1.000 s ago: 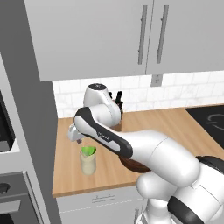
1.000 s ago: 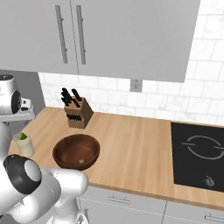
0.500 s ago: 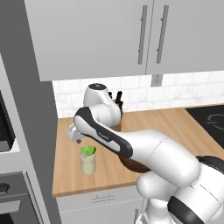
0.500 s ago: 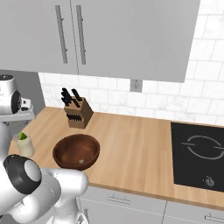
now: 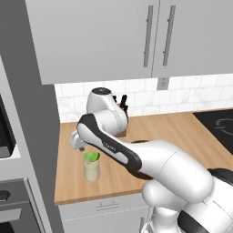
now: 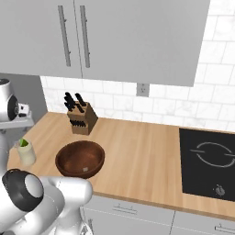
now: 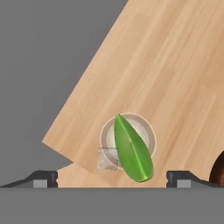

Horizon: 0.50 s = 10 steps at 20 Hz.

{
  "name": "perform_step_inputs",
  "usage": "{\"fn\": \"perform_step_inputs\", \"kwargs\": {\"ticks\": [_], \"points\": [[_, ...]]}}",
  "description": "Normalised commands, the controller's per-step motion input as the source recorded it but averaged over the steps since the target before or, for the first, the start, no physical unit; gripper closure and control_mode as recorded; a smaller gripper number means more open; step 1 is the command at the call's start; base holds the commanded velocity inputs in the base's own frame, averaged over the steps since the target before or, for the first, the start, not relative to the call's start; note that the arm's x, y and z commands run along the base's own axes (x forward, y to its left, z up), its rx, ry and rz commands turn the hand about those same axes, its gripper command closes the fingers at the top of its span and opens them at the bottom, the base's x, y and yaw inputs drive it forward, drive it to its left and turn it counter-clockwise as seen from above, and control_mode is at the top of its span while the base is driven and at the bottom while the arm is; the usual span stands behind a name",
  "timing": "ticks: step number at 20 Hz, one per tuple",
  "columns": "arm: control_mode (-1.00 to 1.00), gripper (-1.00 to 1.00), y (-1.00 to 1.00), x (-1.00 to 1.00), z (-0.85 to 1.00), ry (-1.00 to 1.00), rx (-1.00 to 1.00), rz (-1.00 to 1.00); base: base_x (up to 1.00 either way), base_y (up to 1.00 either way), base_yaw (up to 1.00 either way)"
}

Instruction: Grab a lemon wedge from the fridge and one ice cube from the ice bowl, and put them in the glass of lemonade.

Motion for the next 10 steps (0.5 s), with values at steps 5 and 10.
{"fn": "perform_step_inputs", "kwargs": {"ticks": [5,10], "points": [[-1.0,-1.0,0.0,-0.21,0.01,-0.02,0.01,0.0,0.0,0.0,0.0],[-1.0,-1.0,0.0,-0.31,0.0,0.0,0.0,0.0,0.0,0.0,0.0]]}}
